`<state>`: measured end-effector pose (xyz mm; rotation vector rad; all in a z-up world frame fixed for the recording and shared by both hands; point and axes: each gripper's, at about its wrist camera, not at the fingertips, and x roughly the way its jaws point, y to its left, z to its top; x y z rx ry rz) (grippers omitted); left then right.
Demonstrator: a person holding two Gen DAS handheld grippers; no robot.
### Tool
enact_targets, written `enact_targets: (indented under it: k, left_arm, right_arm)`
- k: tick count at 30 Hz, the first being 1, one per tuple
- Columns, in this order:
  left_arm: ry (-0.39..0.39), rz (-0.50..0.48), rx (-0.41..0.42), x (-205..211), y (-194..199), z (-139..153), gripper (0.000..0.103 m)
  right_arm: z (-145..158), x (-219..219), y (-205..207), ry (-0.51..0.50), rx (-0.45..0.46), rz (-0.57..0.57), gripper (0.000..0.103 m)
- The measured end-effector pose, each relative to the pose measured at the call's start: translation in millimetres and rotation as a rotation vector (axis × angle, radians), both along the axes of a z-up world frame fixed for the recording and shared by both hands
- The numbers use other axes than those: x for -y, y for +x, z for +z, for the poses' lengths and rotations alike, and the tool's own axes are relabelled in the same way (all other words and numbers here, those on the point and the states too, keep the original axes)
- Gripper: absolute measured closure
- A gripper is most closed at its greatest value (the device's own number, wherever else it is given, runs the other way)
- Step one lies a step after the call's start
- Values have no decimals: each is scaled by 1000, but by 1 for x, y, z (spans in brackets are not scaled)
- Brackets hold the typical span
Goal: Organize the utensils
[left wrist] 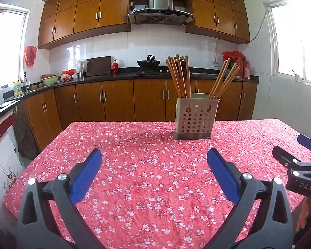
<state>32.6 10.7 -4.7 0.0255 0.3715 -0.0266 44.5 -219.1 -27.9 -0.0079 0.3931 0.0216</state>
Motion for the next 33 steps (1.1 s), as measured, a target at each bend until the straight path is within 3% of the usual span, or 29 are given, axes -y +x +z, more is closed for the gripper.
enact_targets:
  k: [14,33]
  left_arm:
    - [-12,15,-51,-1,3,-18,4]
    - [-20,15,-59,-2,5,-18,4]
  right_arm:
    - [-5,1,0,-4,-13,-7,2]
    - [-6,7,3,19,-25,-14,2]
